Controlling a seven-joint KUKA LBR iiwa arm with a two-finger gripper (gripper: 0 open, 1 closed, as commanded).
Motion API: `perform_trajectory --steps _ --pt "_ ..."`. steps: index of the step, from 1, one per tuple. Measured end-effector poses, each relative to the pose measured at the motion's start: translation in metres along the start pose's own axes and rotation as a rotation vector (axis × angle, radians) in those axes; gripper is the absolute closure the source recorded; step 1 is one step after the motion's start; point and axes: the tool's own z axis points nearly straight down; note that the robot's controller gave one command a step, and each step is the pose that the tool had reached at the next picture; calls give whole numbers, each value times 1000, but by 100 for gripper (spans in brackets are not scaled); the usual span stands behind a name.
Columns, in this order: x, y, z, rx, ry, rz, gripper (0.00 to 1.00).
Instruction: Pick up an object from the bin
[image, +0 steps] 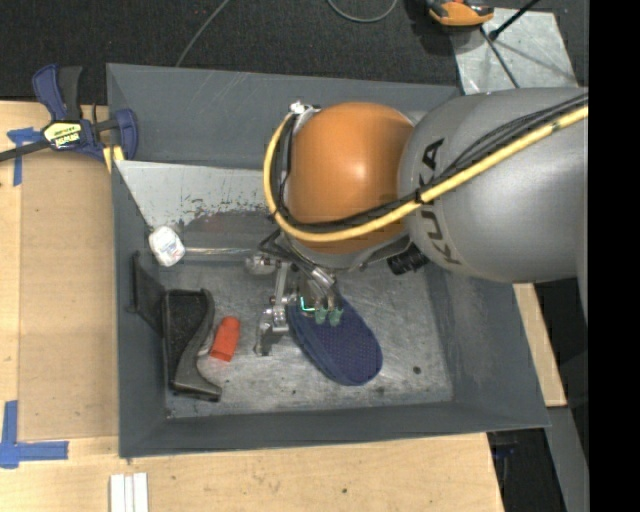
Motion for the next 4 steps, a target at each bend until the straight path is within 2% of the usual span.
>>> perform_trajectory --steps 1,2,3,4 --pt "-3 40 92 -9 -35 -179 0" --pt "-5 40 91 -11 -40 -178 100" --pt "-20 50 -9 -3 -17 -195 100" --pt "-18 48 -4 -1 -8 -194 0"
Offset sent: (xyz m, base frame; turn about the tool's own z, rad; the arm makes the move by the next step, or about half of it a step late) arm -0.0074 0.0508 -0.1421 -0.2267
